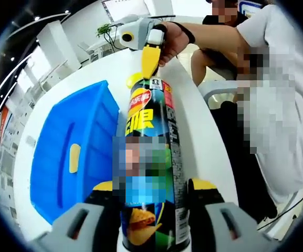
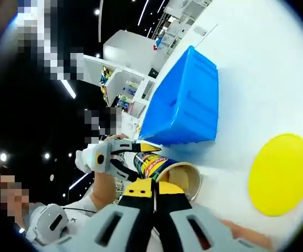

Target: Open the lid of the chip container on the table, take out the chips, place them into the box in front of the container, and close the lid

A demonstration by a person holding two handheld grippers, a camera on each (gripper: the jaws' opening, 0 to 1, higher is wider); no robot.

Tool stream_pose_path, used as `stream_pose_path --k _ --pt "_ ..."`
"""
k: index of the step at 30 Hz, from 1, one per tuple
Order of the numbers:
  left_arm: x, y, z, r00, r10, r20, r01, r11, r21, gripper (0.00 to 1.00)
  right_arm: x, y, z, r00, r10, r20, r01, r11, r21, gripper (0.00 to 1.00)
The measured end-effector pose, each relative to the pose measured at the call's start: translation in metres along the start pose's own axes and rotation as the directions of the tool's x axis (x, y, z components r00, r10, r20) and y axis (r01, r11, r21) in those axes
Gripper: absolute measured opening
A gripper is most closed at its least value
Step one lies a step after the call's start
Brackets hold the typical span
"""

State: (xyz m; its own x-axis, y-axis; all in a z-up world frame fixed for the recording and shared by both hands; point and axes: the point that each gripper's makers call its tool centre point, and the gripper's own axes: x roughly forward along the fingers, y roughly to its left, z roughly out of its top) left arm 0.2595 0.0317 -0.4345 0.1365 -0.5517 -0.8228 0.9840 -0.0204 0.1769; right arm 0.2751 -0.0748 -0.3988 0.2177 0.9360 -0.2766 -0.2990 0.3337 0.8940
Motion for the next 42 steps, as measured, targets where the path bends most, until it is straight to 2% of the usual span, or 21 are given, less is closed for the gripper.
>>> stream_pose_path --k 6,10,14,18,20,21,24,26,29,32,35,36,38,39,40,42 --pt "-0.005 0.007 0.0 0.999 0.025 0.04 -0.024 0.999 -0.022 0.51 0.0 0.012 0.007 1.0 0.015 0.018 -0.015 1.0 0.01 0.01" --pt "-0.009 0.012 0.0 0.997 0.05 0.058 -0.049 0.998 -0.032 0.51 0.0 0.025 0.016 1.0 0.003 0.02 -0.002 1.0 -0.019 0.01" --pt "-0.013 0.012 0.004 0.994 0.075 0.078 -0.071 0.996 -0.057 0.51 -0.002 0.038 0.023 1.0 -0.024 -0.006 0.024 0.997 -0.078 0.01" --pt "-0.018 0.014 0.014 0.986 0.105 0.127 -0.095 0.992 -0.078 0.51 -0.005 0.053 0.031 0.997 -0.069 -0.032 0.064 0.988 -0.137 0.01" --pt "-0.021 0.017 0.017 0.982 0.122 0.148 -0.109 0.99 -0.089 0.51 -0.008 0.058 0.035 0.993 -0.108 -0.04 0.099 0.979 -0.181 0.01" --pt "-0.023 0.021 0.02 0.975 0.15 0.162 -0.137 0.986 -0.093 0.51 -0.009 0.065 0.04 0.993 -0.113 -0.038 0.104 0.977 -0.188 0.0" --pt "-0.024 0.02 0.029 0.969 0.166 0.183 -0.148 0.983 -0.106 0.51 -0.012 0.08 0.046 0.99 -0.132 -0.052 0.118 0.967 -0.227 0.01" --pt "-0.025 0.021 0.038 0.961 0.174 0.213 -0.148 0.98 -0.133 0.51 -0.014 0.085 0.051 0.983 -0.176 -0.051 0.156 0.949 -0.276 0.01" --pt "-0.027 0.022 0.05 0.945 0.177 0.276 -0.131 0.975 -0.179 0.51 -0.017 0.105 0.057 0.978 -0.201 -0.062 0.172 0.934 -0.314 0.01" --pt "-0.028 0.03 0.056 0.926 0.207 0.316 -0.146 0.968 -0.205 0.51 -0.017 0.121 0.062 0.969 -0.238 -0.067 0.199 0.912 -0.358 0.01" --pt "-0.027 0.035 0.06 0.913 0.232 0.335 -0.165 0.962 -0.219 0.51 -0.018 0.126 0.069 0.932 -0.354 -0.078 0.285 0.849 -0.445 0.01" --pt "-0.026 0.037 0.061 0.909 0.241 0.339 -0.171 0.959 -0.224 0.51 -0.018 0.127 0.071 0.922 -0.378 -0.078 0.303 0.834 -0.461 0.01" --pt "-0.024 0.043 0.065 0.892 0.276 0.359 -0.197 0.95 -0.242 0.51 -0.019 0.129 0.075 0.905 -0.418 -0.081 0.331 0.81 -0.483 0.01" --pt "-0.022 0.042 0.067 0.889 0.275 0.367 -0.191 0.949 -0.25 0.51 -0.018 0.131 0.075 0.89 -0.446 -0.095 0.345 0.795 -0.5 0.01" --pt "-0.021 0.042 0.069 0.883 0.28 0.377 -0.19 0.947 -0.259 0.51 -0.017 0.133 0.075 0.883 -0.459 -0.097 0.354 0.787 -0.506 0.01" --pt "-0.017 0.041 0.072 0.874 0.284 0.395 -0.179 0.942 -0.282 0.51 -0.017 0.136 0.073 0.853 -0.511 -0.109 0.379 0.748 -0.545 0.01"
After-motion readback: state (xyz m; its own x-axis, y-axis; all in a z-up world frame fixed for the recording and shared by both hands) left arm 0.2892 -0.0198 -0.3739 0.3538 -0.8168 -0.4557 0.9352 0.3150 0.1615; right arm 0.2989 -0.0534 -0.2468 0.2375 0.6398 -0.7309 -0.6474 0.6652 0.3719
